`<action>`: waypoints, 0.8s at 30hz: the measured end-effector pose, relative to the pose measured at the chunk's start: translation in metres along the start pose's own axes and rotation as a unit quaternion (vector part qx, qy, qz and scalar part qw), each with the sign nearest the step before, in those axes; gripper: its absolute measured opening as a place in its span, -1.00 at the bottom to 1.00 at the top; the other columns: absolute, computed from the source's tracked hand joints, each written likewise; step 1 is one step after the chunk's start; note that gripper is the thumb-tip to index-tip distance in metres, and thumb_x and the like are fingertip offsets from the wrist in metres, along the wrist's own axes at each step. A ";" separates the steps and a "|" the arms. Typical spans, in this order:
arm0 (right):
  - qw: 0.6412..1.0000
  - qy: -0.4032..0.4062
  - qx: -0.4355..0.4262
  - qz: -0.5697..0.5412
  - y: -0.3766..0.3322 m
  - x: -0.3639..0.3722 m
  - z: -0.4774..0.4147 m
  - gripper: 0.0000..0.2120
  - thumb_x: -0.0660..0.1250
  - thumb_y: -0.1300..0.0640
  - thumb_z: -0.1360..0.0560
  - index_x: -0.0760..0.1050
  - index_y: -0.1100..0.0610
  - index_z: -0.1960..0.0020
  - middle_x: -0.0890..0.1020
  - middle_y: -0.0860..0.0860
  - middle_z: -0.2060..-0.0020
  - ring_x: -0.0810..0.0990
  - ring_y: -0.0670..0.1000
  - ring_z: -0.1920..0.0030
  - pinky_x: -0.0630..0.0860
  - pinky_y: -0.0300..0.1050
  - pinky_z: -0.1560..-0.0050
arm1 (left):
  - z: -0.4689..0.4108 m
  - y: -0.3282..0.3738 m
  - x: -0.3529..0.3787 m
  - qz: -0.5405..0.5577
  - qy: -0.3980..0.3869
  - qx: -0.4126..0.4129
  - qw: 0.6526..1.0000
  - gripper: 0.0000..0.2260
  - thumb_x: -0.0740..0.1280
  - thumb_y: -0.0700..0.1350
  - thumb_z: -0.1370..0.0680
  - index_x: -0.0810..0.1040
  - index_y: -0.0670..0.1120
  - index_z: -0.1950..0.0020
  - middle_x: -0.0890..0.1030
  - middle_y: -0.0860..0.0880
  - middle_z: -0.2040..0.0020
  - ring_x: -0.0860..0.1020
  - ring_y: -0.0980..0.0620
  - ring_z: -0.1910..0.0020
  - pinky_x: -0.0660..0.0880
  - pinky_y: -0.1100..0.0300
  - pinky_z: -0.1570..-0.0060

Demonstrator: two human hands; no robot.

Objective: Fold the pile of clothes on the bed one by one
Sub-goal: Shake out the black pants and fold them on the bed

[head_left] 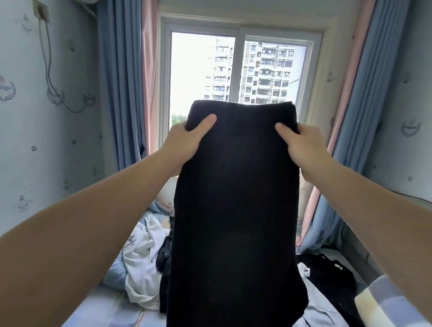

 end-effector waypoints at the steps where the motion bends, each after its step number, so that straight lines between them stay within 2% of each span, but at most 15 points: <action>1: 1.000 0.001 0.005 0.003 0.001 -0.003 0.005 -0.84 0.36 -0.02 -0.59 0.58 -0.07 0.16 0.70 -0.18 0.19 0.68 -0.15 0.16 0.53 -0.30 0.19 | 0.006 -0.002 0.002 0.005 0.002 -0.012 1.000 -0.57 0.38 0.35 -0.48 0.54 0.04 -0.13 0.68 0.11 -0.03 0.66 0.03 -0.03 0.59 0.12 0.08; 3: 1.000 0.003 0.014 0.009 0.004 -0.007 0.011 -0.85 0.37 -0.03 -0.59 0.58 -0.07 0.15 0.70 -0.16 0.15 0.68 -0.13 0.14 0.55 -0.28 0.18 | 0.015 -0.009 0.005 0.025 0.007 -0.037 0.999 -0.52 0.36 0.41 -0.45 0.56 0.03 -0.05 0.70 0.12 0.06 0.68 0.05 0.03 0.59 0.18 0.20; 5: 1.000 -0.001 0.021 0.006 0.011 -0.009 0.016 -0.87 0.36 -0.03 -0.59 0.56 -0.10 0.14 0.69 -0.21 0.19 0.68 -0.22 0.21 0.52 -0.40 0.31 | 0.019 -0.020 0.009 0.045 0.004 -0.059 0.997 -0.54 0.36 0.44 -0.42 0.53 0.06 0.04 0.72 0.17 0.21 0.71 0.10 0.17 0.59 0.24 0.32; 8: 0.999 -0.005 0.036 0.012 0.033 -0.008 0.016 -0.93 0.36 -0.03 -0.60 0.56 -0.14 0.08 0.68 -0.24 0.15 0.65 -0.29 0.24 0.46 -0.50 0.38 | 0.014 -0.050 0.016 0.058 -0.011 -0.079 0.995 -0.60 0.40 0.38 -0.44 0.54 0.06 0.05 0.70 0.20 0.27 0.68 0.18 0.30 0.55 0.30 0.45; 11: 0.998 -0.004 0.057 0.035 0.075 -0.002 0.006 -0.97 0.39 -0.01 -0.58 0.59 -0.09 0.03 0.70 -0.20 0.14 0.68 -0.21 0.17 0.54 -0.42 0.27 | -0.004 -0.097 0.019 0.051 -0.021 -0.090 0.994 -0.67 0.46 0.27 -0.47 0.62 0.03 0.02 0.74 0.10 0.16 0.72 0.09 0.20 0.61 0.24 0.33; 13: 0.996 -0.002 0.073 0.047 0.111 0.005 -0.006 -0.94 0.42 0.01 -0.56 0.62 -0.02 0.03 0.72 -0.11 0.11 0.70 -0.12 0.11 0.63 -0.26 0.12 | -0.023 -0.137 0.022 0.038 -0.026 -0.101 0.994 -0.69 0.47 0.23 -0.48 0.64 0.03 -0.03 0.75 0.07 0.09 0.72 0.06 0.11 0.64 0.20 0.23; 16: 0.992 0.002 0.103 0.071 0.178 0.022 -0.029 -0.90 0.47 0.01 -0.53 0.62 0.04 0.06 0.73 -0.03 0.11 0.71 -0.08 0.14 0.65 -0.17 0.11 | -0.060 -0.211 0.026 0.036 -0.036 -0.113 0.992 -0.75 0.47 0.14 -0.52 0.65 0.02 -0.09 0.74 0.05 0.04 0.72 0.06 0.07 0.62 0.25 0.21; 20: 0.978 -0.011 0.184 0.095 0.300 0.053 -0.071 -0.85 0.53 0.06 -0.48 0.63 0.12 0.11 0.74 0.01 0.19 0.73 0.02 0.17 0.66 -0.09 0.16 | -0.120 -0.340 0.028 -0.003 -0.044 -0.149 0.988 -0.70 0.51 0.08 -0.50 0.62 -0.05 -0.12 0.74 0.03 0.07 0.72 0.02 0.09 0.63 0.23 0.23; 22: 0.964 -0.029 0.229 0.132 0.377 0.073 -0.087 -0.85 0.55 0.06 -0.45 0.67 0.14 0.14 0.74 0.00 0.25 0.71 -0.03 0.29 0.60 -0.09 0.22 | -0.145 -0.419 0.029 -0.036 -0.051 -0.179 0.982 -0.75 0.52 0.05 -0.48 0.61 -0.03 -0.06 0.74 0.06 0.13 0.72 0.03 0.12 0.62 0.23 0.26; 24: 0.948 -0.049 0.268 0.167 0.462 0.094 -0.095 -0.88 0.56 0.05 -0.44 0.69 0.09 0.18 0.72 -0.07 0.33 0.65 -0.12 0.38 0.53 -0.12 0.25 | -0.163 -0.503 0.032 -0.075 -0.058 -0.210 0.973 -0.75 0.53 0.09 -0.43 0.61 0.02 0.00 0.73 0.07 0.14 0.72 0.05 0.14 0.64 0.15 0.18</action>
Point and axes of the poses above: each hand's wrist, its own z-axis away from the middle knuckle, its own x-axis out of the palm, y = z × x, the point moved 5 cm from there along -z, towards the middle knuckle
